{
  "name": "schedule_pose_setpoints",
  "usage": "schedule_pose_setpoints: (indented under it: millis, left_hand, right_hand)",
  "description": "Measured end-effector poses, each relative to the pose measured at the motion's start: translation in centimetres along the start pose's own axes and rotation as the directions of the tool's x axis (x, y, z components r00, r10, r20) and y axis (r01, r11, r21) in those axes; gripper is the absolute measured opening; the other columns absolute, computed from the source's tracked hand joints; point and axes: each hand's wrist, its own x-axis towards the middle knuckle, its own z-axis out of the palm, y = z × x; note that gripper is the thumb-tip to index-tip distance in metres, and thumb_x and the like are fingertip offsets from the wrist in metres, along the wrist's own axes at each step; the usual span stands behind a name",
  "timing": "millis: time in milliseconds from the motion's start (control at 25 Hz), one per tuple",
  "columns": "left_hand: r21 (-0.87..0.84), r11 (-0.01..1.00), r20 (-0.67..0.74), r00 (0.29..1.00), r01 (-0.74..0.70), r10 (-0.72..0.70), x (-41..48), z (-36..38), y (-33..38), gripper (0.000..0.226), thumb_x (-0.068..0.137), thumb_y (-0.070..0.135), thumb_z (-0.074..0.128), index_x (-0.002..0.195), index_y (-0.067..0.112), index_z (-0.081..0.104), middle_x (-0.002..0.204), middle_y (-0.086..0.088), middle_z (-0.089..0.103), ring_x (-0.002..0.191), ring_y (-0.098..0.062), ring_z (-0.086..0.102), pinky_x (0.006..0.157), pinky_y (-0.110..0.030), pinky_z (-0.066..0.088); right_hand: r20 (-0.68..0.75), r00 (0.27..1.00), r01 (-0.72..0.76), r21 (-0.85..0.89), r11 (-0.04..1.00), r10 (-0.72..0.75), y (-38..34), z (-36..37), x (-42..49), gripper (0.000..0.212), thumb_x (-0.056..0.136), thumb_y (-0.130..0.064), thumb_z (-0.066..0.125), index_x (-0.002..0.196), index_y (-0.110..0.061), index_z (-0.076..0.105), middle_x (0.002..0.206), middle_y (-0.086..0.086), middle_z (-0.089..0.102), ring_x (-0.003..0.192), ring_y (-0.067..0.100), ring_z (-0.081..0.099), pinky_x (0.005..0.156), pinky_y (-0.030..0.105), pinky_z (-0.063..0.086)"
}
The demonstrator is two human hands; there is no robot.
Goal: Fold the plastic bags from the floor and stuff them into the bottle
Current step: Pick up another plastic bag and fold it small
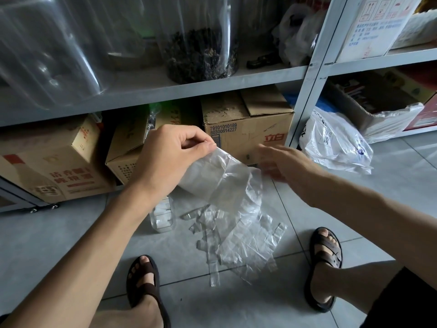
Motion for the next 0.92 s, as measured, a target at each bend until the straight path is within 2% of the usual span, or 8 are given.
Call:
schedule_pose_setpoints:
  millis: [80,160,280,440,600,720,840,920]
  left_hand:
    - [0.011,1.000,-0.030,0.999,-0.011,0.011,0.1,-0.3,-0.3,0.008,0.088,0.019,0.075,0.085,0.026,0.078,0.076,0.017,0.074,0.076,0.001,0.070,0.070,-0.011,0.050]
    - [0.022,1.000,-0.056,0.998,-0.019,0.021,0.2,-0.5,-0.5,0.005,0.088,0.020,0.074,0.087,0.024,0.079,0.080,0.017,0.074,0.076,0.000,0.070,0.071,-0.014,0.053]
    - [0.003,1.000,-0.068,0.998,-0.017,0.018,0.2,-0.7,-0.7,0.005,0.088,0.021,0.074,0.087,0.023,0.079,0.079,0.016,0.075,0.077,0.000,0.071,0.073,-0.016,0.053]
    - [-0.026,1.000,-0.061,0.998,-0.002,0.001,0.1,-0.8,-0.9,0.005,0.088,0.022,0.074,0.087,0.022,0.079,0.080,0.014,0.076,0.079,-0.001,0.071,0.075,-0.020,0.056]
    - [-0.042,0.999,-0.071,0.997,0.002,-0.005,0.1,-1.0,-1.1,0.006,0.088,0.022,0.074,0.086,0.024,0.078,0.081,0.013,0.076,0.080,-0.003,0.072,0.076,-0.024,0.056]
    - [-0.088,0.996,-0.088,0.996,0.019,-0.027,0.2,-1.1,-1.4,0.007,0.089,0.020,0.074,0.085,0.025,0.078,0.082,0.010,0.076,0.081,-0.008,0.073,0.078,-0.032,0.057]
    - [-0.100,0.995,-0.123,0.992,0.029,-0.041,0.2,-1.2,-1.4,0.008,0.089,0.020,0.074,0.084,0.026,0.077,0.081,0.009,0.076,0.080,-0.007,0.073,0.078,-0.031,0.058]
    - [-0.107,0.994,-0.128,0.991,0.033,-0.047,0.2,-1.3,-1.5,0.008,0.088,0.019,0.074,0.084,0.025,0.077,0.081,0.009,0.076,0.080,-0.007,0.073,0.079,-0.032,0.059]
  right_hand:
    - [0.106,0.969,-0.225,0.025,0.974,0.221,0.8,-0.1,0.2,0.027,0.096,-0.039,0.059,0.096,-0.013,0.065,0.101,0.013,0.071,0.092,0.027,0.065,0.090,0.037,0.048]
    - [0.186,0.944,-0.294,0.094,0.951,0.274,1.3,0.2,0.3,0.026,0.094,-0.039,0.062,0.095,-0.013,0.065,0.093,0.012,0.073,0.084,0.026,0.068,0.087,0.036,0.048]
    - [0.217,0.952,-0.276,0.306,0.911,0.215,1.2,0.6,0.5,0.012,0.095,-0.027,0.061,0.093,-0.015,0.064,0.086,0.007,0.074,0.077,0.019,0.069,0.084,0.032,0.048]
    - [0.201,0.963,-0.254,0.446,0.858,0.180,1.1,0.7,1.1,0.009,0.097,-0.019,0.059,0.099,-0.014,0.066,0.083,0.005,0.069,0.073,0.016,0.066,0.078,0.028,0.050]
    - [0.153,0.976,-0.214,0.513,0.831,0.157,1.1,0.8,1.3,0.008,0.095,-0.011,0.062,0.100,-0.008,0.067,0.085,0.007,0.069,0.077,0.017,0.066,0.091,0.031,0.051]
    - [0.113,0.984,-0.180,0.518,0.836,0.141,0.9,0.9,1.2,0.010,0.095,-0.007,0.060,0.102,-0.009,0.067,0.086,0.006,0.068,0.075,0.015,0.064,0.082,0.028,0.052]
    - [0.072,0.988,-0.156,0.528,0.835,0.139,0.7,0.9,1.2,0.008,0.095,-0.007,0.060,0.094,-0.013,0.065,0.079,0.004,0.065,0.067,0.013,0.062,0.069,0.023,0.051]
    - [0.081,0.987,-0.160,0.534,0.830,0.138,0.5,1.0,1.0,0.006,0.095,-0.010,0.060,0.092,-0.012,0.065,0.076,0.004,0.067,0.064,0.013,0.065,0.069,0.024,0.053]
